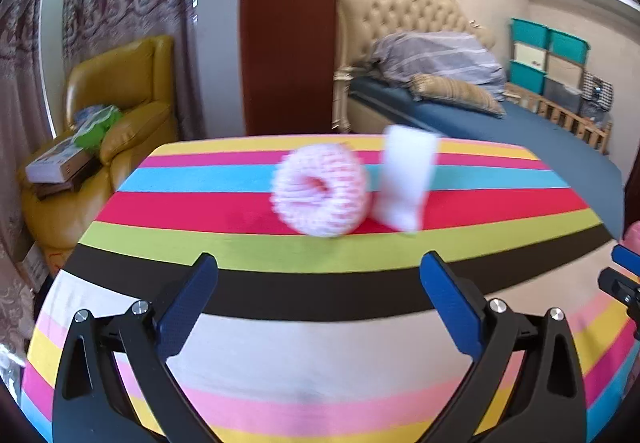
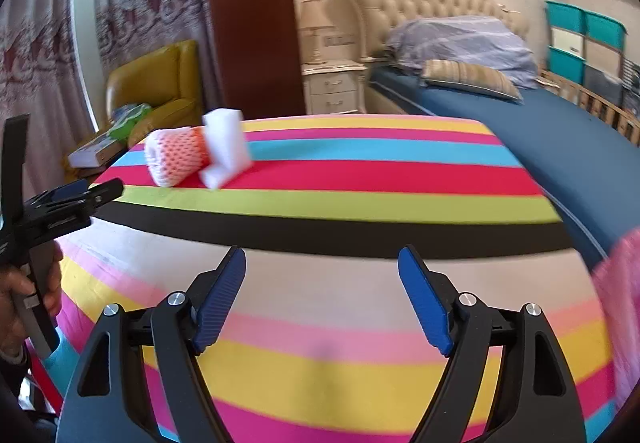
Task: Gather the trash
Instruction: 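Move both tools back over the table, then grasp the pink foam net with the left gripper while the right grasps the white foam block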
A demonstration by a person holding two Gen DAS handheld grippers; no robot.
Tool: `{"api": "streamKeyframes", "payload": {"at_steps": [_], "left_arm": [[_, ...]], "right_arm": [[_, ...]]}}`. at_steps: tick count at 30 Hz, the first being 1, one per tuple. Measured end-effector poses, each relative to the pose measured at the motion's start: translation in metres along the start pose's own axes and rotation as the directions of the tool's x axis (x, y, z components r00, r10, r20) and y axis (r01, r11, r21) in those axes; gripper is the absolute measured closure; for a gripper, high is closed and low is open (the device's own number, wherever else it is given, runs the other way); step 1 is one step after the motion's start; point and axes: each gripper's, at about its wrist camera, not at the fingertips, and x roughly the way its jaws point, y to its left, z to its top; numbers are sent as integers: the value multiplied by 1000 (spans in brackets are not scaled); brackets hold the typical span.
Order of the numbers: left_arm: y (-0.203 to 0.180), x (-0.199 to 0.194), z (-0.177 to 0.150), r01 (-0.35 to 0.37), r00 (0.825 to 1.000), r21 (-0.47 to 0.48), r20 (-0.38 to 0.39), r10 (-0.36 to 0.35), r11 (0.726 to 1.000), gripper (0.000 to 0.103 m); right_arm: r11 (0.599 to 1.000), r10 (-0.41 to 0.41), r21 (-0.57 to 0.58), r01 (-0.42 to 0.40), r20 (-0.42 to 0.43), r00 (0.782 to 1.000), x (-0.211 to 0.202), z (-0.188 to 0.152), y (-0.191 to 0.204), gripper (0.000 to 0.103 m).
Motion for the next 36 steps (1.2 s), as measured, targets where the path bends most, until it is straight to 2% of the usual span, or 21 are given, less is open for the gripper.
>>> {"api": "streamKeyframes", "payload": {"at_steps": [4,7,14,20,21,22,23,26,30,33,36], "left_arm": [[17,24,20,35,999,-10,-32,-35,999,5],[21,41,27,98,993,-11,-60,-98,995,5],[16,90,45,102,989,-13,-104,-103,995,5],[16,119,63,149,981,-51,-117,-154,988,5],[15,122,64,160,979,-52,-116,-165,986,11],[16,124,65,183,975,-57,-114,-189,981,23],[15,123,65,194,973,-61,-114,-200,979,41],[19,112,66,191,978,-64,-73,-195,980,51],[28,92,71,121,992,-42,33,-119,992,53],[36,85,74,77,993,-64,93,-71,995,53],[43,84,73,44,992,-82,119,-34,996,53]], "right_arm": [[1000,18,-10,-18,3,1000,16,14,16,27],[999,33,-9,-33,-2,999,32,25,26,27],[999,42,-1,-42,-22,999,58,43,24,27],[999,54,3,-54,-54,997,81,51,22,27],[998,56,0,-56,-58,997,85,53,24,27],[998,58,-5,-58,-63,996,90,55,26,27],[998,58,-8,-59,-67,996,93,57,27,27],[997,72,-15,-74,-80,994,105,63,36,27],[994,93,-45,-98,-89,992,124,75,60,27],[992,102,-66,-109,-100,990,139,81,79,27],[991,100,-79,-109,-110,989,155,89,95,27]]}}
